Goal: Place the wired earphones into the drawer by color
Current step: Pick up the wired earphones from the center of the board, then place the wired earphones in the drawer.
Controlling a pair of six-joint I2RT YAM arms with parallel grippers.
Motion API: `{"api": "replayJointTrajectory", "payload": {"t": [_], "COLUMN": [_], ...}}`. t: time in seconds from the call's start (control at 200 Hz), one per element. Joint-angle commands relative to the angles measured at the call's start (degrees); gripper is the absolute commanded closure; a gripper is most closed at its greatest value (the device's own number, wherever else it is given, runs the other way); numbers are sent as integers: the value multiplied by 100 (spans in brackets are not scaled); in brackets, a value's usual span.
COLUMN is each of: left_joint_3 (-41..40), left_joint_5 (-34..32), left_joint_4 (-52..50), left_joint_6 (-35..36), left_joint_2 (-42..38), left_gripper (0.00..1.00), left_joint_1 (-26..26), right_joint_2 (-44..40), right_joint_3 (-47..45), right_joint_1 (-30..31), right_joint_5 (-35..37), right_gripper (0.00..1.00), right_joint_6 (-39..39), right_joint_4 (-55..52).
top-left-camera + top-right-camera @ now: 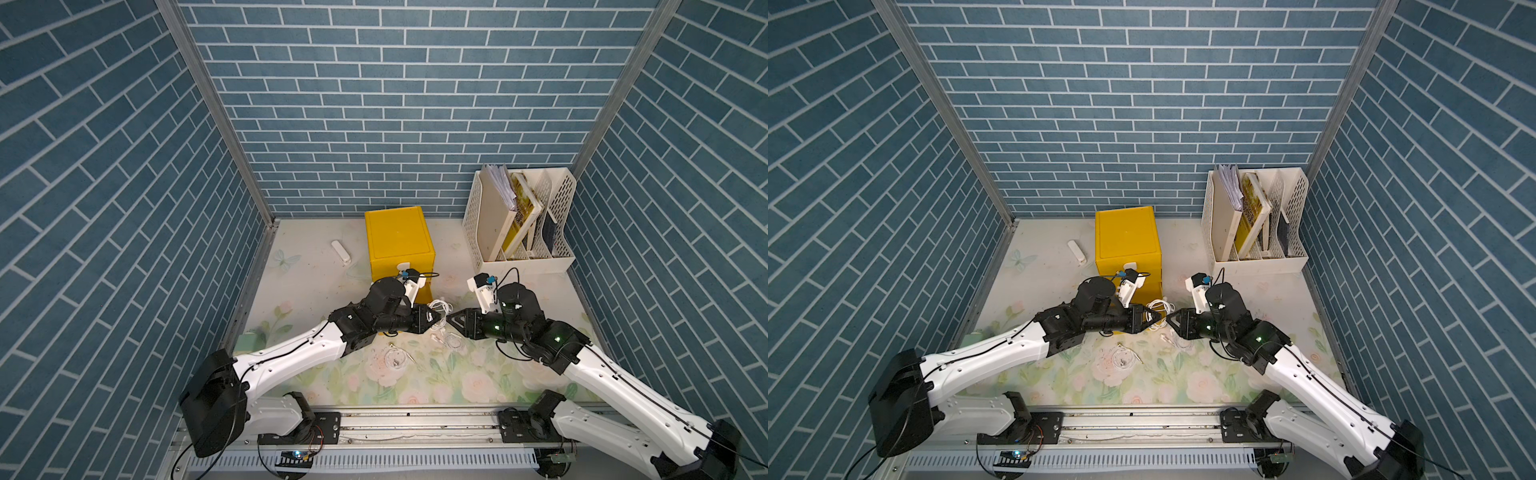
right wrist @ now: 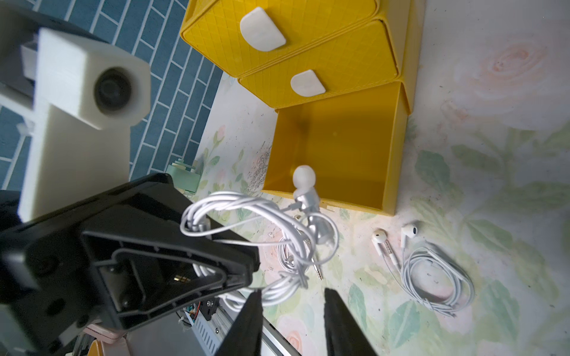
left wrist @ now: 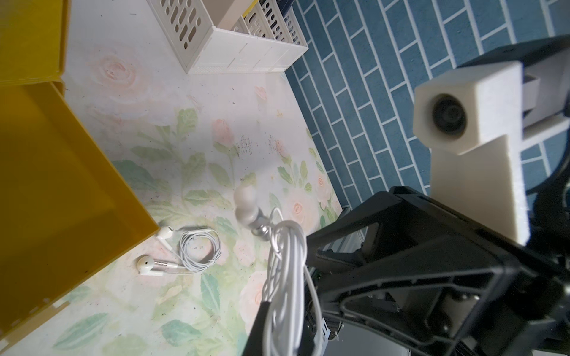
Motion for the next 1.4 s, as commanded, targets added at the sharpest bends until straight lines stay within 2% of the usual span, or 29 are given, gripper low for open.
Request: {"api": "replayJointTrajectory", "payload": {"t": [0.0, 0.295, 0.6, 0.96, 1.395], "left_joint_3": [267, 181, -2, -741, -1171], "left_joint_5": [-342, -1313, -1971, -2103, -1815], "left_joint_4": [-551, -1331, -1445, -814, 92], "left_joint_6": [363, 603, 589, 374, 175], "left_joint_2": [-136, -461, -55, -61, -192], "left_gripper": [89, 88, 88, 87, 86], "left_joint_1": [-26, 63, 148, 509, 1126], "right_joint_2": [-104, -159, -86, -73, -48], "right_joint_3": [-45, -9, -52, -170, -331], "right_joint_1": [29, 20, 19, 12, 24], "right_joint_5": [46, 234, 369, 457, 464], "right_gripper": [60, 59, 59, 59, 59], "right_joint_6": [-103, -173, -191, -191, -165], "right_joint_4": [-8, -175, -234, -203, -103]}}
